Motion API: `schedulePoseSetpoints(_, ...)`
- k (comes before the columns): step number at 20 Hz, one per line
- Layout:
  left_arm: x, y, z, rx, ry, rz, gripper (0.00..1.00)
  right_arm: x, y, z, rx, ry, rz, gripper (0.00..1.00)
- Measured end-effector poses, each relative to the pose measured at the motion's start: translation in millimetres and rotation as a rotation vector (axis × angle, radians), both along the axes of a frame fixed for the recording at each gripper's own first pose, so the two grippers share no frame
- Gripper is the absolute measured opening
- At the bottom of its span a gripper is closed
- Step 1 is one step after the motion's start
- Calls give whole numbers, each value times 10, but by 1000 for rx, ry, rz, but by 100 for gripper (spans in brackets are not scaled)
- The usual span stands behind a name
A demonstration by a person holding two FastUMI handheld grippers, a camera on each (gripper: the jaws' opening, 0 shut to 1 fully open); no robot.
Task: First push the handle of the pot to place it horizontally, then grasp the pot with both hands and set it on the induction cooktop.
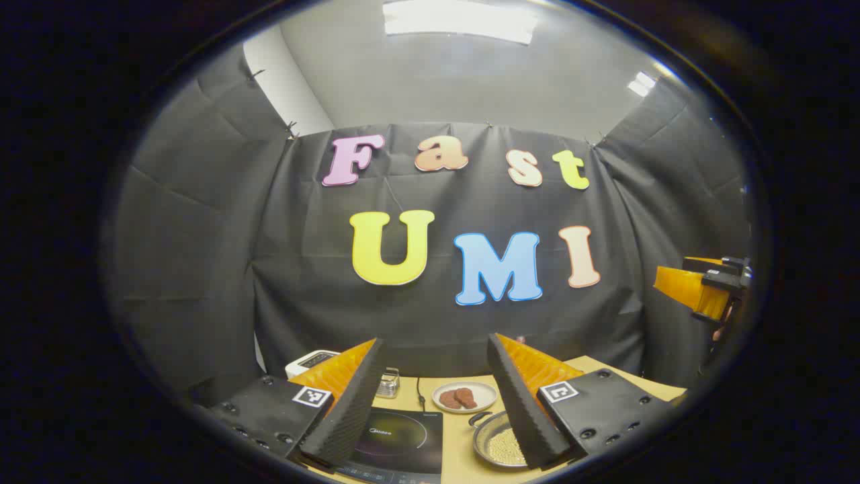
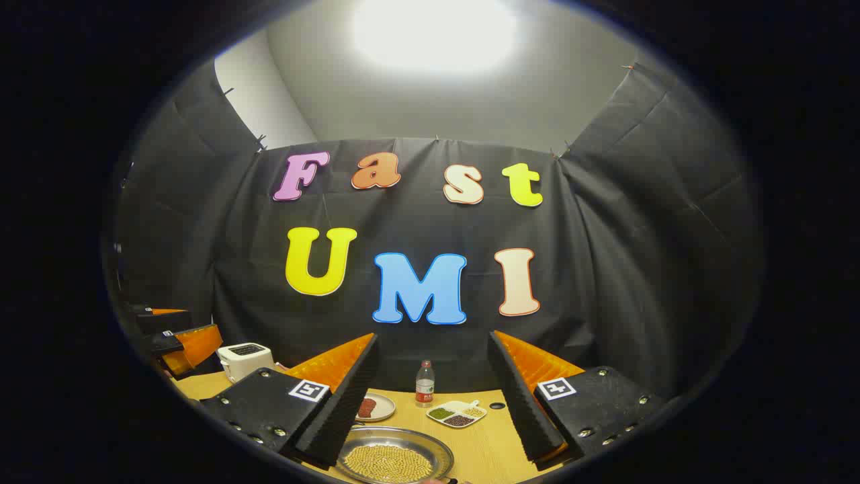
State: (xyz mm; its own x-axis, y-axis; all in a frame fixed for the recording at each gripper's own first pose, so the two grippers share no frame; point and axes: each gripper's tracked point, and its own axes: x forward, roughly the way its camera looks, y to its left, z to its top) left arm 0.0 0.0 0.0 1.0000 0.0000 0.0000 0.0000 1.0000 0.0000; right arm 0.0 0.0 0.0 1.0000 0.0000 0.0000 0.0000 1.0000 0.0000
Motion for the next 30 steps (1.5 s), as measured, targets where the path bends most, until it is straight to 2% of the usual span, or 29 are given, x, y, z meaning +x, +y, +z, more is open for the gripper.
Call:
schedulePoseSetpoints(3,8,37,-15,-4,1,5,97,11,40,12,-6,-2,9,97)
schedulePoseSetpoints(4,2,48,-10,-4,0,6,100,9,58,1,-4,0,11,97)
schedulePoseSetpoints(5,-3,62,-10,-5,-1,6,97,21,75,3,-4,2,13,97)
schedulePoseSetpoints(6,1,74,-18,-5,-2,6,100,16,82,-2,-5,3,13,97)
schedulePoseSetpoints(8,1,93,-20,0,-2,6,97,17,109,-8,-7,5,14,97)
schedulePoseSetpoints(11,-29,142,-2,10,-9,9,97,15,138,-43,-6,16,11,97)
schedulePoseSetpoints(12,-30,153,3,13,-11,9,100,1,154,-59,-3,20,11,97)
schedulePoseSetpoints(15,-33,185,43,24,-25,5,97,-6,174,-90,2,33,2,97)
schedulePoseSetpoints(16,-37,197,58,27,-29,2,100,-14,188,-97,4,36,-1,97)
schedulePoseSetpoints(18,-52,232,68,32,-34,-2,97,-16,208,-120,4,44,-7,97)
schedulePoseSetpoints(20,-49,257,75,35,-39,-8,97,-20,246,-133,4,50,-13,97)
schedulePoseSetpoints(21,-51,276,87,37,-41,-12,100,-24,264,-142,6,55,-15,97)
schedulePoseSetpoints(22,-65,292,68,39,-43,-15,97,-30,290,-159,9,59,-15,97)
schedulePoseSetpoints(23,-76,317,67,39,-45,-17,100,-24,329,-169,13,67,-14,97)
schedulePoseSetpoints(25,-72,385,51,37,-41,-21,98,-31,384,-227,14,82,-21,97)
schedulePoseSetpoints(26,-67,427,24,36,-40,-21,97,-41,383,-247,11,90,-28,88)
schedulePoseSetpoints(27,-69,474,19,35,-40,-21,100,-46,412,-269,14,97,-31,83)
schedulePoseSetpoints(29,-83,567,-3,31,-38,-23,97,-58,460,-319,24,110,-40,69)
schedulePoseSetpoints(30,-84,601,-27,29,-37,-26,97,-67,534,-356,33,125,-20,52)
